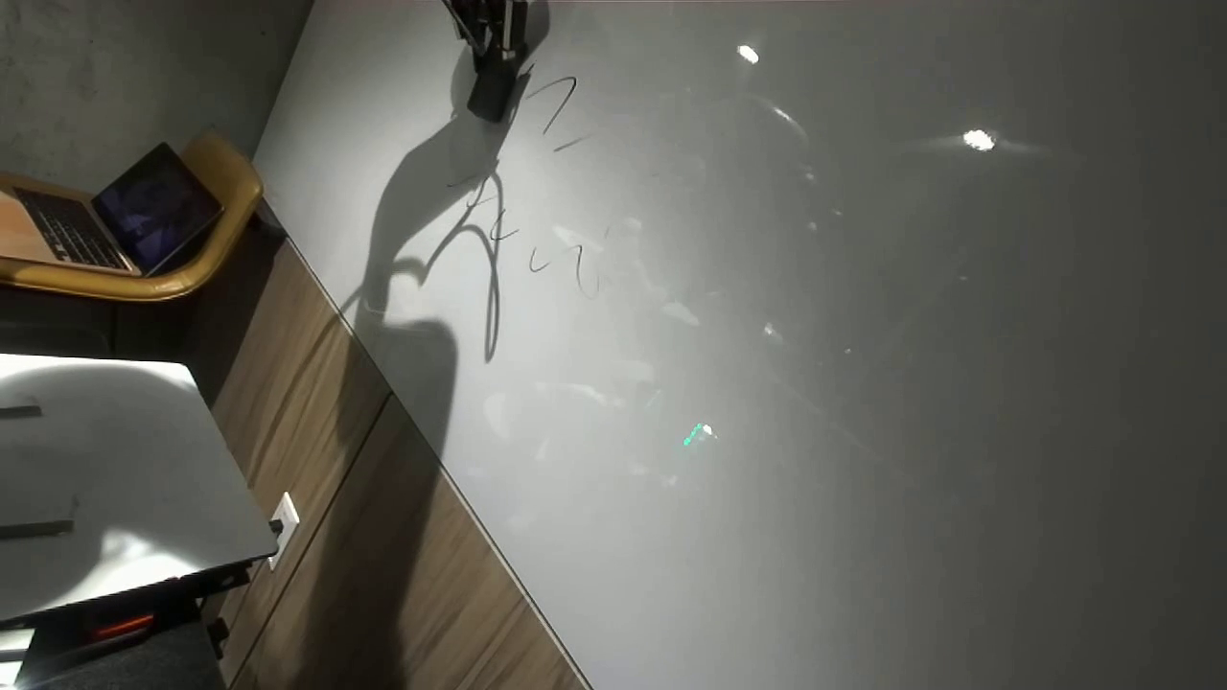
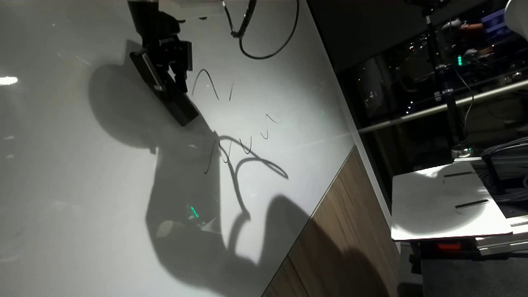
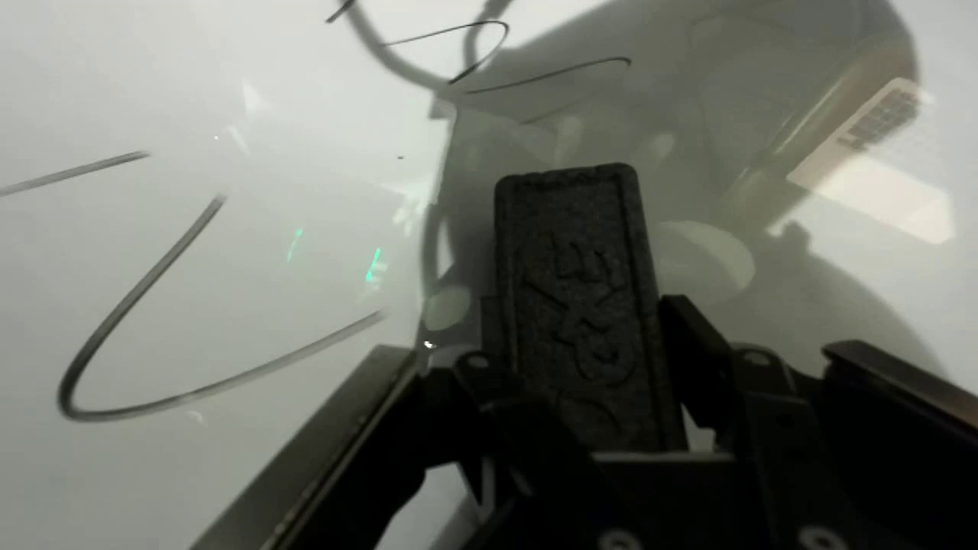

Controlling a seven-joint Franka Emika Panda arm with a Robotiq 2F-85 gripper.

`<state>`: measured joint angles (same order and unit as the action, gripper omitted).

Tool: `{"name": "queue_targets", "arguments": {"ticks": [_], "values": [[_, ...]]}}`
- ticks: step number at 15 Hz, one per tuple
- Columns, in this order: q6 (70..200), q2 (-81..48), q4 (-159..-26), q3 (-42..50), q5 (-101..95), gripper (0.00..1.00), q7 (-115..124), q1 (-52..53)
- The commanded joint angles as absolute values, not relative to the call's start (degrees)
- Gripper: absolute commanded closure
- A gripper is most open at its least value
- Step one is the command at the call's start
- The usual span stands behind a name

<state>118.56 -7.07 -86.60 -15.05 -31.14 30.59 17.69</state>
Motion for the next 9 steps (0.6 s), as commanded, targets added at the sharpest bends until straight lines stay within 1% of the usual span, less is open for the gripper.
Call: {"name": "queue_targets", "arguments": {"ticks": [1,3,7,9], "values": [[114.6,-8.2,-79.8,-12.0,-32.5,0.72,26.8,16.5],[113.9,-6.9,-80.7,-10.2,-31.2,0.72,25.2,14.6],[116.1,-3.8,-86.8,-7.9,-27.8,0.72,24.6,11.2],[115.2,-3.6,-87.2,-7.5,-27.5,0.72,24.8,10.3]]}}
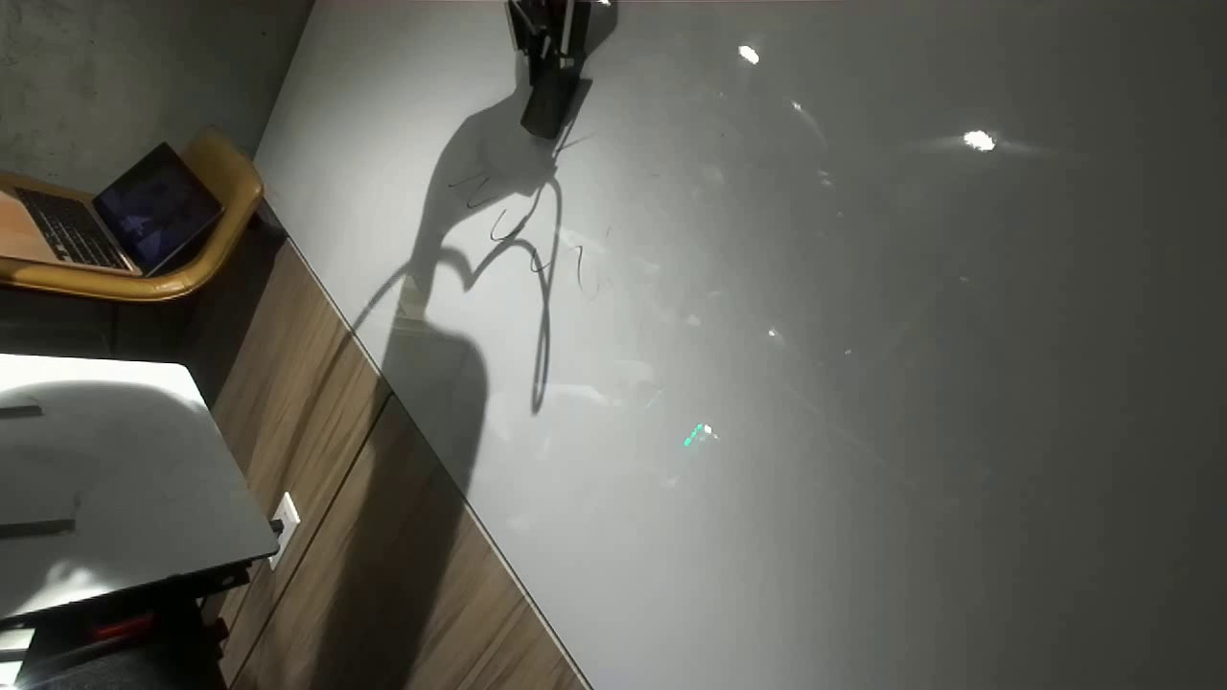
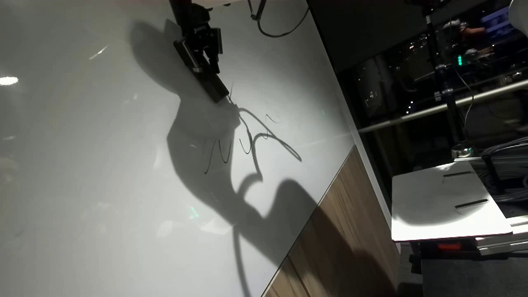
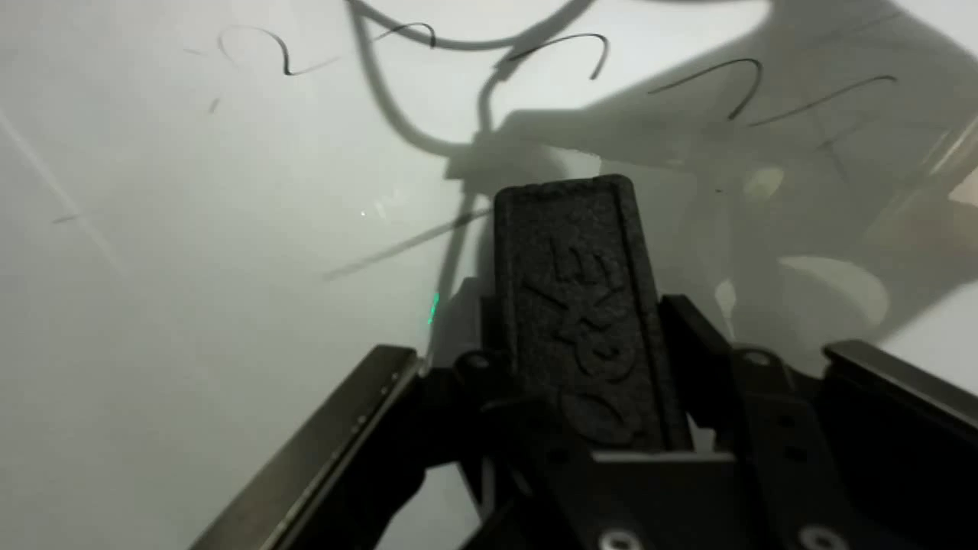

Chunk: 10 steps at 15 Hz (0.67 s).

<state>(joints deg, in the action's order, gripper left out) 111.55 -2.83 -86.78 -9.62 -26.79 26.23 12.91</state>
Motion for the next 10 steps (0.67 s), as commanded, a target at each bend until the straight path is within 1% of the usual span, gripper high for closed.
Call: {"name": "queue_targets", "arguments": {"ticks": [1,7,10], "values": [[115.0,-3.6,-87.4,-7.5,-27.7,0.72,25.3,10.0],[114.5,-3.1,-88.1,-8.8,-28.4,0.72,29.4,10.8],[116.4,-2.3,-91.2,-10.3,-32.5,0.72,34.1,12.3]]}}
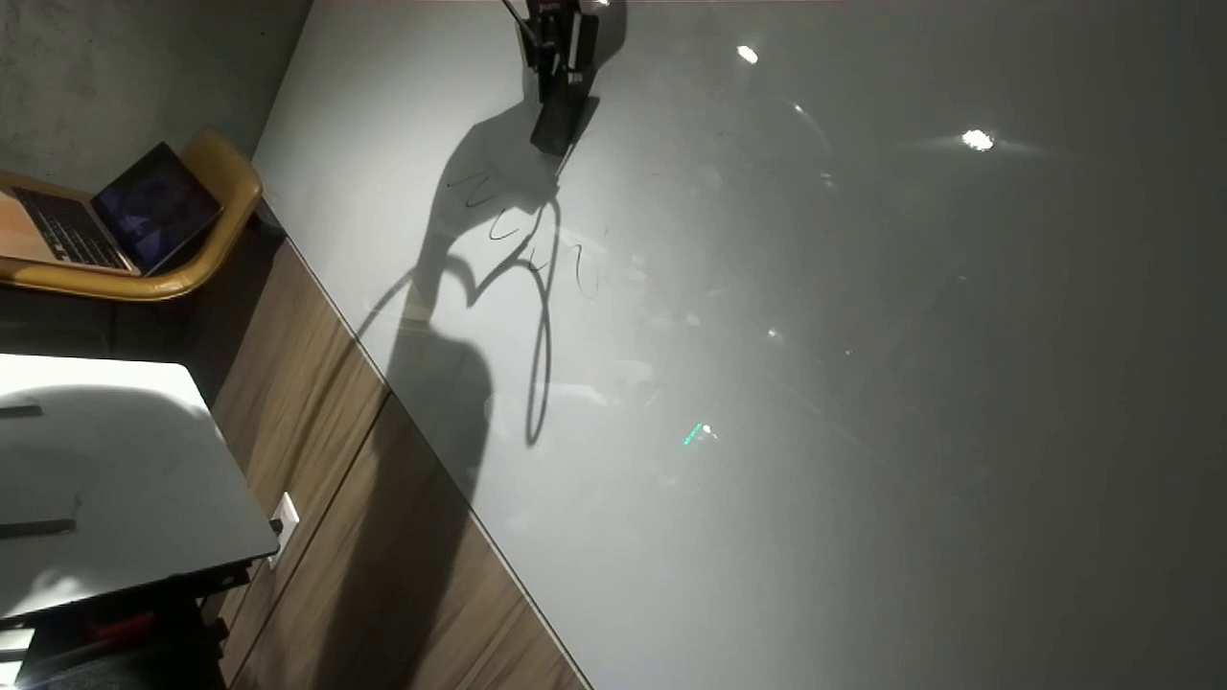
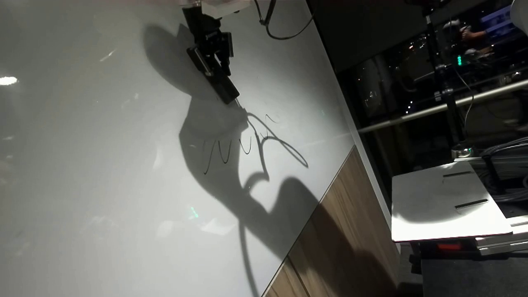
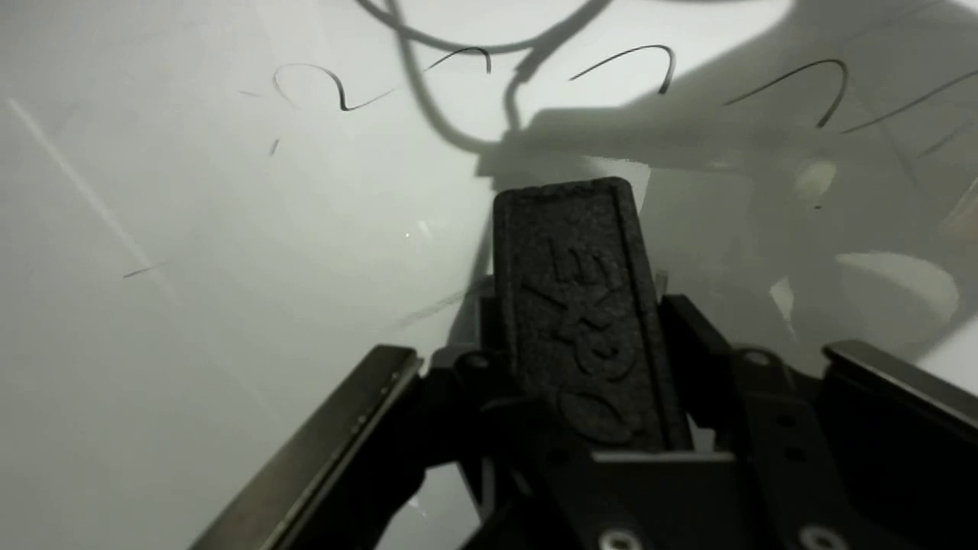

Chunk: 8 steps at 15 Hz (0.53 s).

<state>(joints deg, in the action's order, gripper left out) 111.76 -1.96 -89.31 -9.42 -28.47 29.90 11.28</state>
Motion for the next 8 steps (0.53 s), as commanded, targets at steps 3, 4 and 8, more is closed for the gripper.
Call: {"name": "queue_targets", "arguments": {"ticks": [3,4,8], "values": [[117.0,-2.6,-92.8,-11.1,-37.1,0.72,37.6,13.2],[116.8,-1.8,-93.6,-11.1,-38.0,0.72,38.1,13.3],[116.2,-1.4,-94.8,-11.6,-41.6,0.72,41.7,13.9]]}}
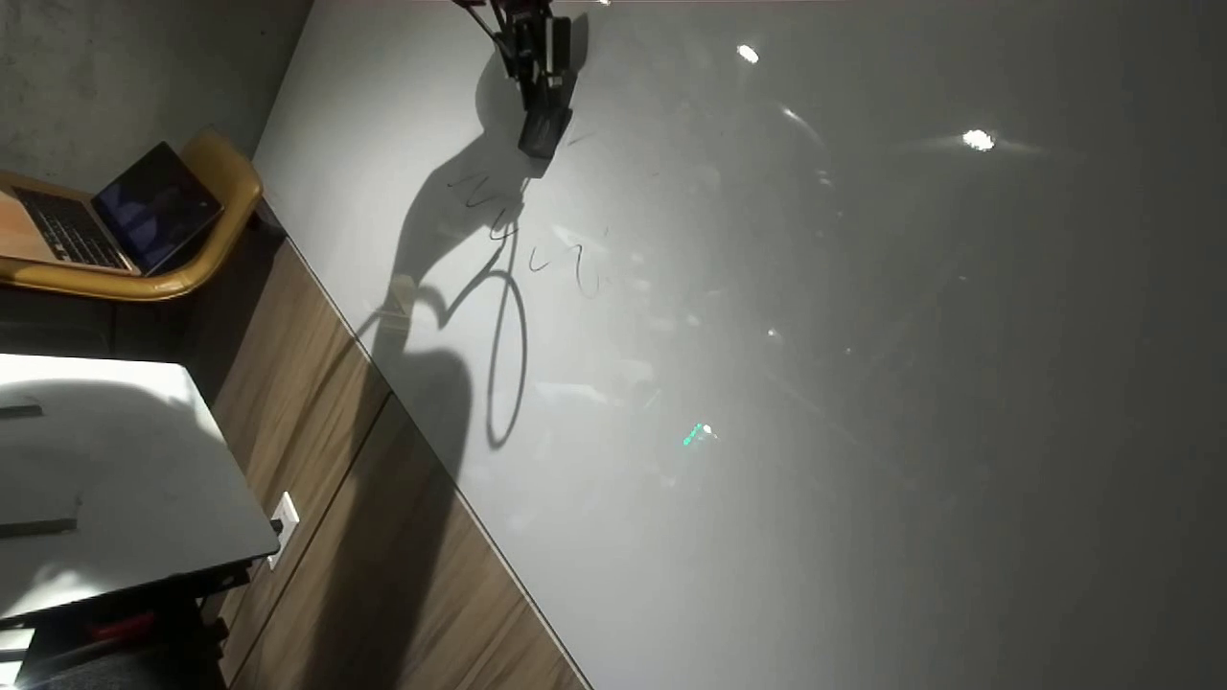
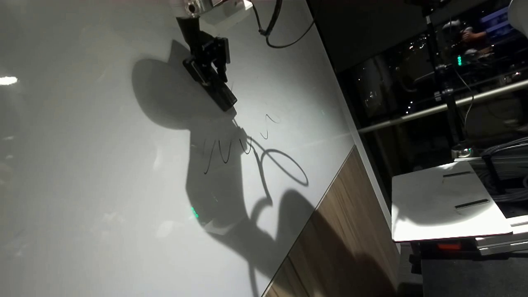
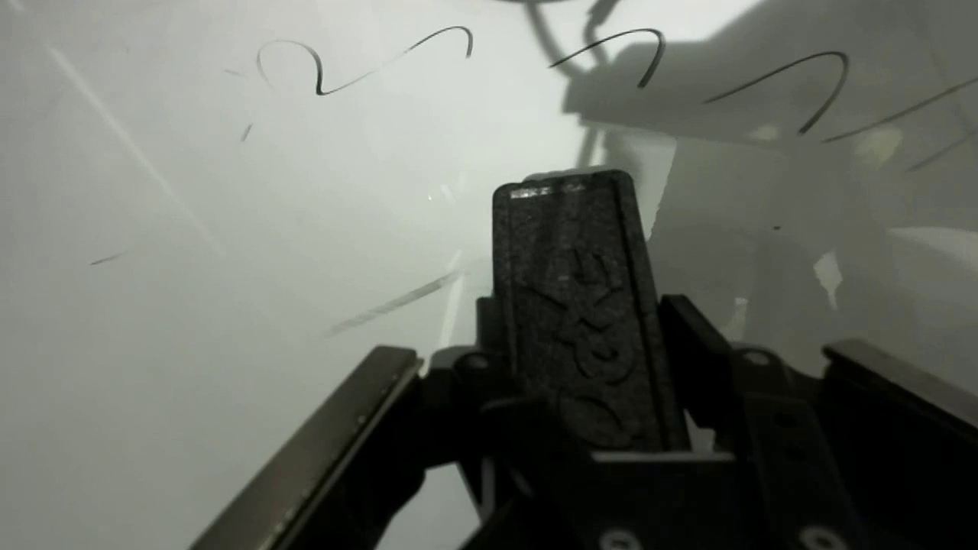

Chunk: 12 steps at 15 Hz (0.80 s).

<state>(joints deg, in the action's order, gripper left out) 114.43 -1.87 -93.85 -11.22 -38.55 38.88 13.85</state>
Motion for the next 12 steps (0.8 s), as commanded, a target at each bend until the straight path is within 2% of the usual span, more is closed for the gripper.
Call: {"name": "queue_targets", "arguments": {"ticks": [1,5,6,12], "values": [[116.1,-1.4,-94.8,-11.6,-42.3,0.72,42.5,14.0],[115.5,-1.3,-95.4,-11.9,-44.5,0.72,44.2,14.0],[123.4,-0.6,-100.1,-8.4,-43.7,0.72,41.4,10.1],[129.2,0.7,-105.8,-4.2,-43.2,0.72,39.3,4.9]]}}
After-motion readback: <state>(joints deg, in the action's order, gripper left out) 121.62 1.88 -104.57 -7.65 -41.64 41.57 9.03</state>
